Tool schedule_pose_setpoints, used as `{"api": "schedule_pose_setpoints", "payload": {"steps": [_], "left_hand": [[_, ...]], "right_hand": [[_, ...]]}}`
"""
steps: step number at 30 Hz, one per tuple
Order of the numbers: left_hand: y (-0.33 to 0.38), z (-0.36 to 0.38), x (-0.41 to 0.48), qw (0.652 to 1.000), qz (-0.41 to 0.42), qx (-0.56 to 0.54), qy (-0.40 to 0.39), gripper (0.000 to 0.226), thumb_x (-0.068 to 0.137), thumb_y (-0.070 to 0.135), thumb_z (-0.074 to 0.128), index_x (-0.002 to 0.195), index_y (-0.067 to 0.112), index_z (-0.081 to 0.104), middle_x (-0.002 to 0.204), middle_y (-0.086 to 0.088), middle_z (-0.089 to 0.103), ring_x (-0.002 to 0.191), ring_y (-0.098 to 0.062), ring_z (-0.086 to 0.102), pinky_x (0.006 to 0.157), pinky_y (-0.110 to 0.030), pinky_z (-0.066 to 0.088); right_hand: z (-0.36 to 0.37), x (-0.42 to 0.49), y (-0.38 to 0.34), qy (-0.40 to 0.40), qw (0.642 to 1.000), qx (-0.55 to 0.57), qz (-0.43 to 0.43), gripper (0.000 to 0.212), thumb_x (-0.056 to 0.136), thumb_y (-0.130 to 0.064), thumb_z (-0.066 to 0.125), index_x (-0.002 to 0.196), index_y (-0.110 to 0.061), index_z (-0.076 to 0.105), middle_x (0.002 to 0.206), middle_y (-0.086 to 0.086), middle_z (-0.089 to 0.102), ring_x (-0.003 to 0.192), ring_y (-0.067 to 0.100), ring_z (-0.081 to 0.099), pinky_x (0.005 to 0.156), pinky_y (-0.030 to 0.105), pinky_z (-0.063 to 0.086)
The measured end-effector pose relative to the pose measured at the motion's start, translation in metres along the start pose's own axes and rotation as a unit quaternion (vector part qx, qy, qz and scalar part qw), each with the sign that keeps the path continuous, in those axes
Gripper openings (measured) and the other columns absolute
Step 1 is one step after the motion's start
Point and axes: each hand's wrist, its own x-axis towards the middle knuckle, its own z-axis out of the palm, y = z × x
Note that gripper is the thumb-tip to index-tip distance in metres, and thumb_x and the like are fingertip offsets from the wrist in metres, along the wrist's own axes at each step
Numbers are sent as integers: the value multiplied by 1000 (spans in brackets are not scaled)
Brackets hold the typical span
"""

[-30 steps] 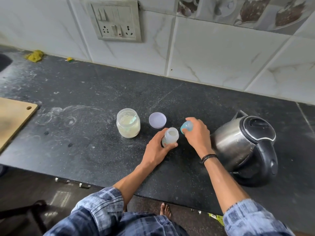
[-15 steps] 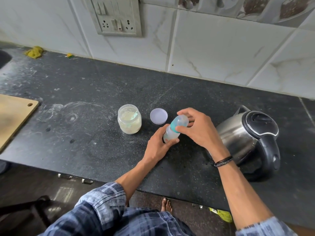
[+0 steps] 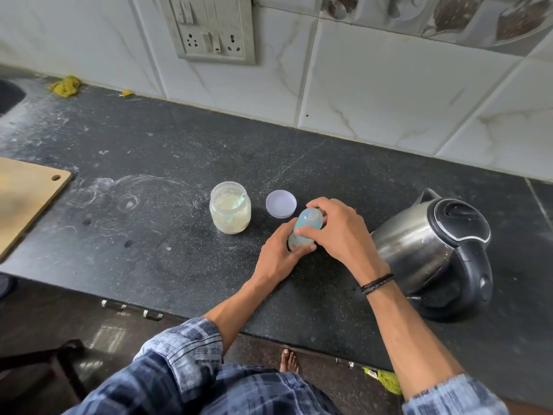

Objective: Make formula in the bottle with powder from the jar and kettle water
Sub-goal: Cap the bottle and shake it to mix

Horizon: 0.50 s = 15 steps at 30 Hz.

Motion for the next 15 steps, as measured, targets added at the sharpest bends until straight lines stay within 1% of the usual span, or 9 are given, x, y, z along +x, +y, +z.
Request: {"api": "schedule_pose_setpoints", "payload": {"steps": [2,3,4,7,9,10,12,13,15], "left_hand": [[0,0,0,1000,5,2,1,62,82,62,73,138,54,47,129,32,59,118,10,55,93,-22,44],[0,0,0,1000,7,3,2,63,81,62,73,138,53,47,130,32,59,118,11,54,92,-18,41],[-1,0,1,1000,7,3,2,64,81,63,73,139,52,47,130,32,59,119,13,53,91,-15,40],[-2,0,1,1000,5,6,2,64,81,65,73,138,53,47,126,37,57,118,15,52,90,-15,40],[-2,0,1,1000,3,5,1,64,82,64,74,138,53,47,127,36,58,118,12,54,93,-19,43],[-2,1,2,1000,4,3,0,64,82,64,75,139,52,47,128,33,59,118,9,55,95,-22,45],[-3,1,2,1000,4,2,-1,65,82,63,75,139,50,48,130,29,60,119,5,57,99,-29,49],[-4,1,3,1000,2,2,-3,65,82,63,74,140,50,48,131,28,61,119,4,58,100,-31,49],[-6,1,3,1000,-1,0,-6,65,81,63,74,140,48,49,131,27,61,119,4,58,101,-32,50]], "right_hand": [[-3,0,2,-28,999,-28,-9,75,76,-51,90,141,-29,59,125,-1,61,108,20,66,88,36,52],[-5,-1,4,-41,998,-34,-16,81,75,-49,91,146,-30,55,131,-2,59,111,19,65,91,37,52],[-6,-1,6,-47,998,-34,-25,83,77,-44,91,149,-31,53,135,-4,57,114,19,65,93,38,52],[-6,-2,9,-38,998,-32,-44,69,83,-25,86,146,-33,56,132,-7,61,114,18,65,95,40,54],[-4,-2,10,-24,998,-30,-40,63,86,-24,84,143,-33,58,126,-6,63,109,18,67,93,40,56],[-3,-1,10,-20,999,-28,-35,61,86,-27,84,142,-33,59,122,-6,63,105,17,68,91,39,56],[-3,2,10,-22,999,-35,-30,59,84,-39,86,137,-34,61,116,-7,63,98,18,68,87,39,56],[-4,4,9,-29,998,-43,-27,61,82,-47,86,136,-35,61,116,-7,62,97,18,68,86,40,56],[-8,5,10,-44,997,-55,-28,74,78,-56,87,142,-37,57,123,-8,59,99,18,67,86,43,56]]}}
